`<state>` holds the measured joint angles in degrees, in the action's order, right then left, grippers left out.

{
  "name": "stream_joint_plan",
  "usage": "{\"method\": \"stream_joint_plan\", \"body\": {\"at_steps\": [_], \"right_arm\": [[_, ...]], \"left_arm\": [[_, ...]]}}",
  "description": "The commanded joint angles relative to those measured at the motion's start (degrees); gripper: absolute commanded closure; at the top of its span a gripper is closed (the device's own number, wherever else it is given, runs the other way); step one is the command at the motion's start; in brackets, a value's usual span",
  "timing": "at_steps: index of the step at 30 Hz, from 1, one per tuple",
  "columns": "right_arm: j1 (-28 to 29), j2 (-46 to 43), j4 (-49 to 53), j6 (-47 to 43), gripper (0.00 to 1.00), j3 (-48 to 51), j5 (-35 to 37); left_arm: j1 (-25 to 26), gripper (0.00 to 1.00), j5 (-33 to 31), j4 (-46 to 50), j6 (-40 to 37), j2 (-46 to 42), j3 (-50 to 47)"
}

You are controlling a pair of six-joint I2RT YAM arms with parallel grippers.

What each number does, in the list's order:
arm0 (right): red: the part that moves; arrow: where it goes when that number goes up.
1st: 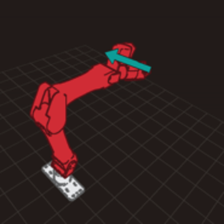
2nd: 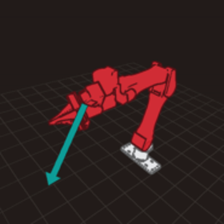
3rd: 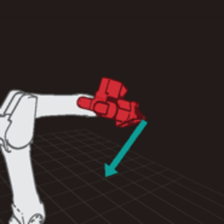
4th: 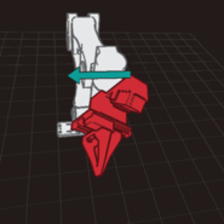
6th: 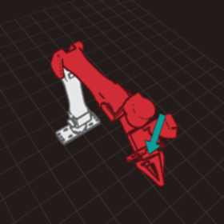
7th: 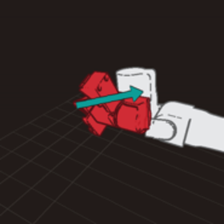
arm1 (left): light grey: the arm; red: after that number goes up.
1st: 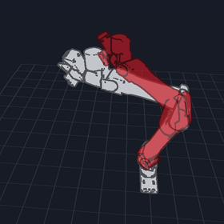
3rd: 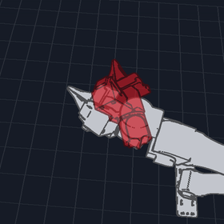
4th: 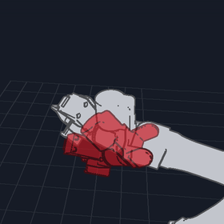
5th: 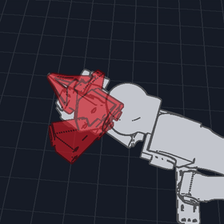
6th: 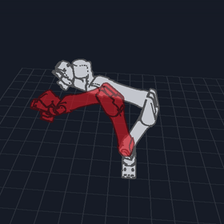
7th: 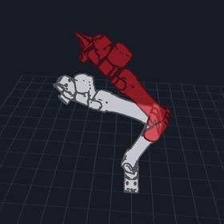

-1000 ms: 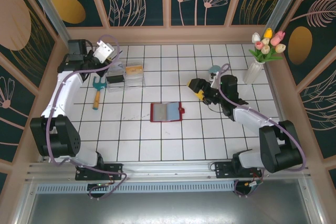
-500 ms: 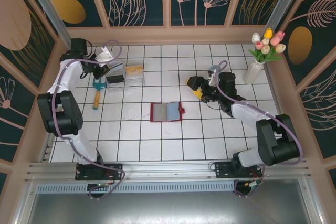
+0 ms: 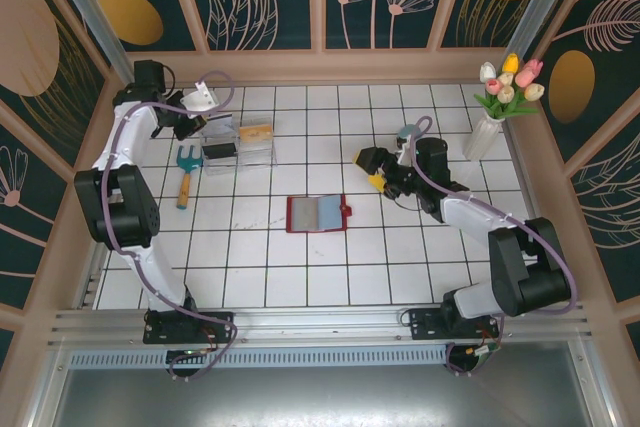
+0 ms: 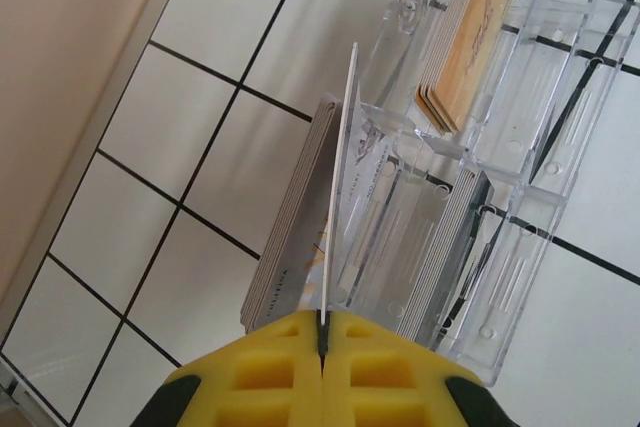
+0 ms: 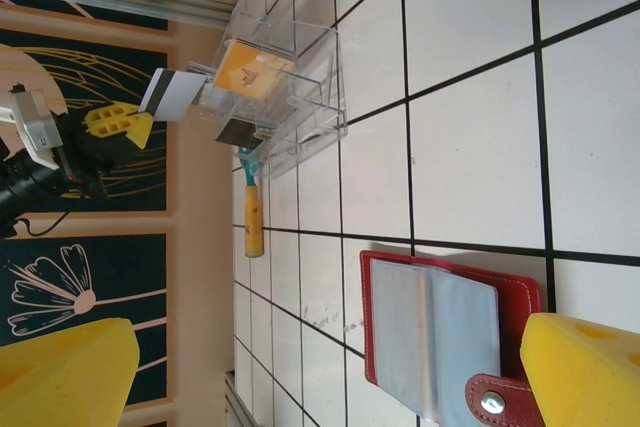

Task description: Take the credit cards out of the card holder

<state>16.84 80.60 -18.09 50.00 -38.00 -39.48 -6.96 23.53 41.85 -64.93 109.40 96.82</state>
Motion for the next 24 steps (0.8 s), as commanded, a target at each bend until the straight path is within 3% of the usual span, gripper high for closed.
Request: {"method": "stream_joint_plan", "body": {"at_steps": [1,24], "right_arm": [[0.5,-2.6,2.1,-0.5,0.01,-1.6,0.1],[2.1,-5.2,5.3,-0.1,0.01,-2.0,1.9]], "left_arm": [[-0.2,1.0,1.3,3.6,-2.9,2.3,2.1],[-0.2,0.97,1.0,2.7,-6.4,4.1,4.2]]}}
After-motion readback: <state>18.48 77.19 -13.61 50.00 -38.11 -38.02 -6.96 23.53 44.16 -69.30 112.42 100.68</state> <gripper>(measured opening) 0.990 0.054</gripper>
